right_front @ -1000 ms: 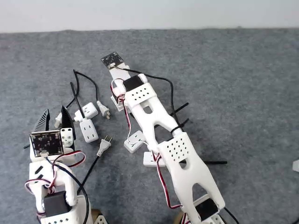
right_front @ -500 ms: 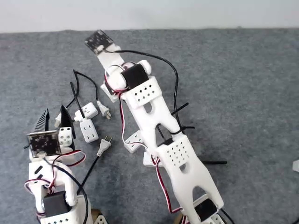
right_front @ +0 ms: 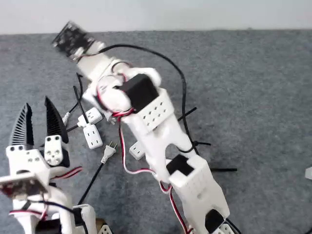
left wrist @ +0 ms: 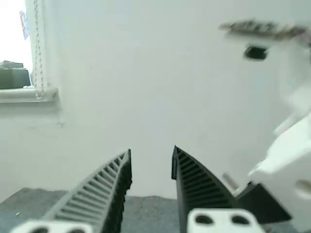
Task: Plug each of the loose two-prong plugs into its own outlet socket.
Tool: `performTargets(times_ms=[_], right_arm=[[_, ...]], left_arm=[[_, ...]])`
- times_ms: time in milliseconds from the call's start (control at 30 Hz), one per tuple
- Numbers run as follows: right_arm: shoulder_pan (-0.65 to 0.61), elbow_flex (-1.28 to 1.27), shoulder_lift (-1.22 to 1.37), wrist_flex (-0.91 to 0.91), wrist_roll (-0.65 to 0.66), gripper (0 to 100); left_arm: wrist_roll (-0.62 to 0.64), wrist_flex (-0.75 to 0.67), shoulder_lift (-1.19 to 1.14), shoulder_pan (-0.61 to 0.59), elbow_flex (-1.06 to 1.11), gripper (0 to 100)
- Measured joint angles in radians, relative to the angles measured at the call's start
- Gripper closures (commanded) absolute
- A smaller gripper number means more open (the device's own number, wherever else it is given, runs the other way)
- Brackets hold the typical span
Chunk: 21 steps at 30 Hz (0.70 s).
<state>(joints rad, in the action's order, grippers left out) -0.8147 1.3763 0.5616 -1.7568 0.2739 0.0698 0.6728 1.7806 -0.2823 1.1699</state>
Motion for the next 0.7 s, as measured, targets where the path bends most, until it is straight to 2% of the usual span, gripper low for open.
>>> performTargets(times_ms=[333, 467, 700], right_arm=[[-0.029, -0.509, -0.45, 0.0, 0.003, 99.1], [-0.038, -0.582, -0.548, 0.0, 0.003, 99.1], [-0.087, -0.588, -0.574, 0.0, 0.003, 99.1]], left_arm=[[-0.023, 0.215, 0.002, 0.221, -0.229, 86], [-0.025, 0.23, 0.002, 0.259, -0.236, 86], [-0.025, 0.23, 0.002, 0.265, -0.236, 86]])
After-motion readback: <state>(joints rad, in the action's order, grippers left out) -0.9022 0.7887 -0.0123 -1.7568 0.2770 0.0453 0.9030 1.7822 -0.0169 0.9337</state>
